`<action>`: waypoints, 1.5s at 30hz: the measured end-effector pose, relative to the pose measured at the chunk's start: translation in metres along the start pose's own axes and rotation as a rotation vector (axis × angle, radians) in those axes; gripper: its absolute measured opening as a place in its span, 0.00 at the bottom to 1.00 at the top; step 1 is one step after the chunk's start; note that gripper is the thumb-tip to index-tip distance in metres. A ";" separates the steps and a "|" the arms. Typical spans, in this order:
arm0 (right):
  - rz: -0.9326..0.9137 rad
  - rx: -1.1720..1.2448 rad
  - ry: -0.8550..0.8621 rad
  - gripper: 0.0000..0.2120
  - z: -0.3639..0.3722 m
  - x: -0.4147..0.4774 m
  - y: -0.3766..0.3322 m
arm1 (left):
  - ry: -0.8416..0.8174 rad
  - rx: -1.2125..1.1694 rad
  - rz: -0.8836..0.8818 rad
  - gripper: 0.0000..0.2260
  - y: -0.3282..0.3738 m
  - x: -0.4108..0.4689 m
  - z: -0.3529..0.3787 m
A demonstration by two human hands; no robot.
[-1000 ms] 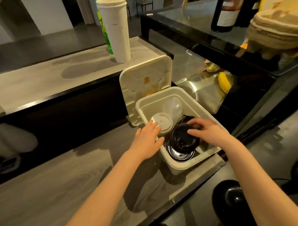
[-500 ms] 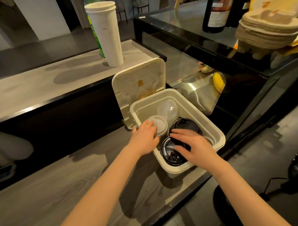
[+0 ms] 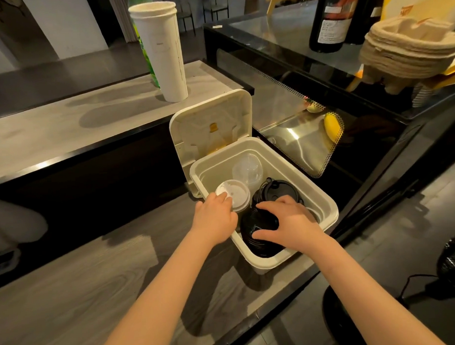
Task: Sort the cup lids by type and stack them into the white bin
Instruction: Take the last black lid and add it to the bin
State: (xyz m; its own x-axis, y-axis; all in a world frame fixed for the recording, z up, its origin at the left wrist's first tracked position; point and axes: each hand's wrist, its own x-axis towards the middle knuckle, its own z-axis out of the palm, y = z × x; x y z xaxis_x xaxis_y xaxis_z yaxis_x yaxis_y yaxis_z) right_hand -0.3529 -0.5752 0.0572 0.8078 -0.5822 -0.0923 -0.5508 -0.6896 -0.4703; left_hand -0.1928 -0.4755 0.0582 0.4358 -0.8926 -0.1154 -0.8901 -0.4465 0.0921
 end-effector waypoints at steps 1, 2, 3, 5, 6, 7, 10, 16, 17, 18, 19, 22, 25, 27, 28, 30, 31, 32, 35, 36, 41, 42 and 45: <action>-0.008 -0.015 0.018 0.35 0.000 -0.004 0.000 | 0.001 0.001 -0.004 0.13 0.000 -0.001 0.000; -0.015 -0.018 0.041 0.35 0.000 -0.009 0.000 | 0.001 0.000 -0.007 0.12 0.000 -0.001 0.000; -0.015 -0.007 0.064 0.35 0.001 -0.013 0.001 | 0.005 -0.005 -0.007 0.12 0.000 0.000 0.000; -0.014 0.015 0.094 0.34 0.001 -0.019 0.002 | 0.019 -0.021 -0.007 0.12 0.001 0.000 -0.001; -0.030 0.019 0.098 0.34 0.001 -0.018 0.003 | 0.029 -0.031 -0.007 0.12 0.001 0.000 -0.001; -0.053 0.029 0.098 0.34 0.002 -0.017 0.004 | 0.037 -0.040 -0.007 0.13 0.001 0.000 -0.001; -0.071 0.163 0.158 0.27 0.000 -0.009 0.010 | 0.016 -0.066 -0.009 0.19 0.002 -0.003 -0.001; -0.051 0.000 0.011 0.21 -0.014 0.026 0.025 | -0.085 -0.115 -0.004 0.33 0.013 -0.003 -0.003; -0.049 -0.081 -0.066 0.22 -0.015 0.031 0.026 | -0.090 -0.102 -0.011 0.34 0.015 -0.002 -0.002; -0.041 -0.145 -0.118 0.22 -0.015 0.036 0.027 | -0.093 -0.096 -0.026 0.35 0.017 0.000 -0.002; -0.030 -0.186 -0.140 0.22 -0.015 0.039 0.028 | -0.095 -0.097 -0.047 0.35 0.019 0.001 -0.002; -0.014 -0.204 -0.141 0.22 -0.018 0.044 0.026 | -0.088 -0.097 -0.106 0.33 0.025 0.006 -0.002; -0.005 -0.127 -0.161 0.22 -0.019 0.044 0.024 | -0.086 -0.085 -0.126 0.33 0.029 0.009 -0.002; -0.011 -0.075 -0.147 0.21 -0.020 0.042 0.025 | -0.083 -0.072 -0.133 0.34 0.032 0.009 -0.002; -0.014 -0.055 -0.130 0.21 -0.020 0.041 0.026 | -0.073 -0.062 -0.134 0.34 0.033 0.008 -0.002; -0.012 -0.006 -0.083 0.20 -0.020 0.037 0.027 | -0.041 -0.056 -0.129 0.34 0.035 0.006 -0.001; -0.010 0.019 -0.057 0.19 -0.021 0.036 0.027 | -0.027 -0.061 -0.127 0.34 0.035 0.005 -0.001; -0.010 0.037 -0.031 0.19 -0.022 0.035 0.026 | -0.019 -0.071 -0.125 0.34 0.034 0.004 -0.002; -0.028 0.069 0.058 0.19 -0.028 0.033 0.018 | 0.001 -0.116 -0.104 0.33 0.030 0.001 -0.005; -0.037 0.085 0.093 0.19 -0.031 0.034 0.013 | 0.015 -0.137 -0.094 0.32 0.028 0.000 -0.008; -0.086 0.110 0.227 0.19 -0.049 0.050 -0.016 | 0.146 -0.231 -0.067 0.29 0.005 0.001 -0.035; -0.104 0.104 0.241 0.20 -0.055 0.058 -0.022 | 0.189 -0.228 -0.061 0.28 -0.002 0.004 -0.045; -0.151 0.028 0.268 0.22 -0.076 0.084 -0.046 | 0.323 -0.216 -0.056 0.25 -0.027 0.011 -0.074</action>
State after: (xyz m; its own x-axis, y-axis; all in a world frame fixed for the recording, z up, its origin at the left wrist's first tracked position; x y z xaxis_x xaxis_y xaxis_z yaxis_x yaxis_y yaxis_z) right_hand -0.2756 -0.6256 0.1374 0.7940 -0.5692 0.2134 -0.4193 -0.7670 -0.4857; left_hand -0.1540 -0.4781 0.1274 0.5329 -0.8251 0.1880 -0.8303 -0.4668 0.3045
